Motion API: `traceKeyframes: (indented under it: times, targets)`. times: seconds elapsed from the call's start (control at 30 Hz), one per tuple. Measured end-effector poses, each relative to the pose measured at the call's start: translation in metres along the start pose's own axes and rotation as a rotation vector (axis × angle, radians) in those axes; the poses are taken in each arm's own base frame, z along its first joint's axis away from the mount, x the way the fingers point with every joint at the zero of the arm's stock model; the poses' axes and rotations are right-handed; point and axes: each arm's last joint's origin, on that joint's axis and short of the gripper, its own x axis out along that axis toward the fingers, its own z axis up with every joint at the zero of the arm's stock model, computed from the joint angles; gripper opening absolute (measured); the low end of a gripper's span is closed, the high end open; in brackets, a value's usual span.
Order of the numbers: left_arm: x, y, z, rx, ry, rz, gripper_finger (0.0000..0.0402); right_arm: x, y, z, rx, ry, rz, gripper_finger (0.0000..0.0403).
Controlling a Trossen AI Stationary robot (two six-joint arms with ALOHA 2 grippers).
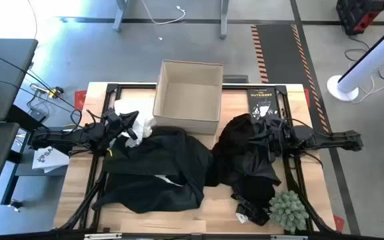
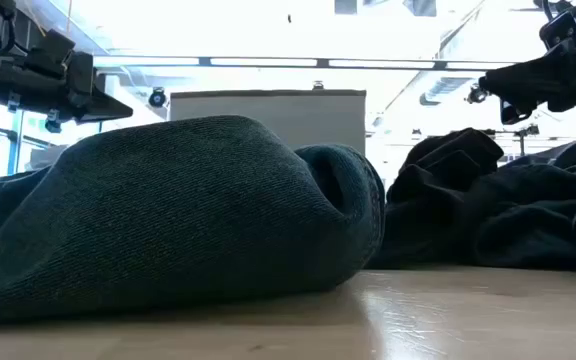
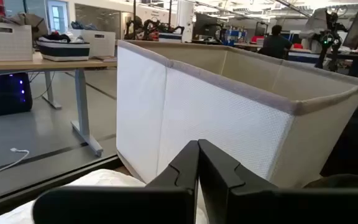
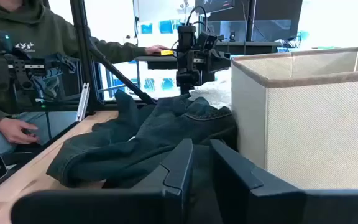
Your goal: Sort clothes
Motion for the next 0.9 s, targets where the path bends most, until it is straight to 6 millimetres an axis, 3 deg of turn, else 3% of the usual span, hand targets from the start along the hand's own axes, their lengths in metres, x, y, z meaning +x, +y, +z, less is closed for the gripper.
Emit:
traceKeyframes:
  times: [0.9]
  targets:
    - [0.0000,0.0000,0.0000,0.000,0.000,0.000,0.0007,-0.0002,0.0010,0.0001,0.012,0.000,0.036,0.0053]
